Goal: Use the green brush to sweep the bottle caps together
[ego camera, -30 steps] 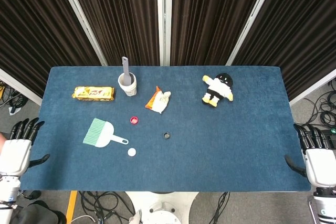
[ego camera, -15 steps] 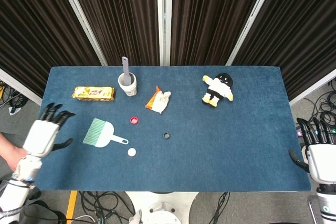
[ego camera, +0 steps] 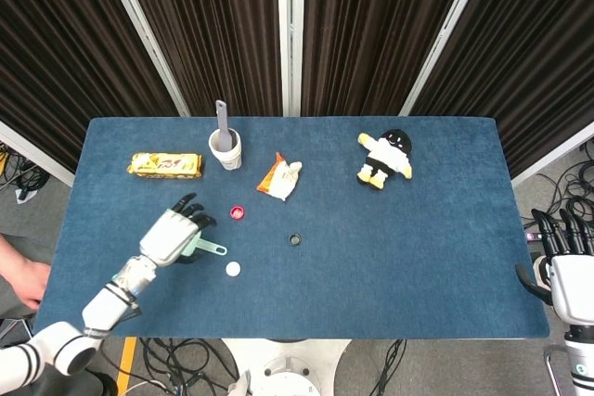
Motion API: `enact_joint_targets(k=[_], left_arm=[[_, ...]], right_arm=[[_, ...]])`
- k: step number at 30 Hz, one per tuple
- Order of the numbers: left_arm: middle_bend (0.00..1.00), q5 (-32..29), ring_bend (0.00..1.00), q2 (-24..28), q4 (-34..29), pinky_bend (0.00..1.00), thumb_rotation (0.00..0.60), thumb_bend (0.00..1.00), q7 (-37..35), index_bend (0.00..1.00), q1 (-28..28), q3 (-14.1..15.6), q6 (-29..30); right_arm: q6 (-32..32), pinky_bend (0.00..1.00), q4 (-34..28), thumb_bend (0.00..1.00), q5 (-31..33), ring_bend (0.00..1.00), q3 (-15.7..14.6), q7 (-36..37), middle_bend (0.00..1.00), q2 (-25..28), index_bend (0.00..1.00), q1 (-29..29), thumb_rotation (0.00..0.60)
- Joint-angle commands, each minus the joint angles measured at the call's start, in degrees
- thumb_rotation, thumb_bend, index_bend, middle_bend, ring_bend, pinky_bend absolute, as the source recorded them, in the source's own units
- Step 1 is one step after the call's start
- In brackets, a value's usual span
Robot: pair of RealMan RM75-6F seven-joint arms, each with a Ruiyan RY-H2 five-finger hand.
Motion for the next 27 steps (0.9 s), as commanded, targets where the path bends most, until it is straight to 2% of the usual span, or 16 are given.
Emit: enact_joint_targets(k=[1,5,13,20,27], left_arm=[[0.4,-2.2,0.23,-3.36,2.97,0.09,0.6,0.17,2.9,0.33,-1.35,0.82,-2.3],[0.41,-4.34,0.24,-6.26,5.52,0.09,0.6,0.17,7.7,0.34,-1.84,0.88,-3.22],[0.43,-6.35,0.26,-9.69,9.37,0.1,0.6,0.21,12.65,0.38,-3.06,1.05,-3.71],[0.44,-7.78,0.28,-10.07,10.13,0.1,0.6,0.22,16.28,0.41,-3.43,1.65,-4.0],[0.45,-8.94,0.31,-10.03,10.31,0.18,0.6,0.22,17.36,0.43,-3.6,2.23,-4.36]], right_arm=[[-0.11,0.06,0.14,0.16,0.16,0.0,-0.02,0.13,0.14,-0.06,0.01,-0.03,0.6],[-0.18,0.05,0.28,0.16,0.32,0.0,-0.01,0.4,0.14,-0.06,0.01,-0.06,0.6],[-0.42,0.03,0.74,0.16,0.94,0.0,-0.02,1.55,0.14,-0.11,0.01,-0.24,0.6],[-0.38,0.02,1.03,0.16,1.44,0.0,-0.08,2.26,0.14,-0.14,0.01,-0.59,0.6],[-0.75,0.02,1.31,0.16,1.52,0.0,-0.21,3.09,0.14,-0.27,0.01,-0.6,0.6]])
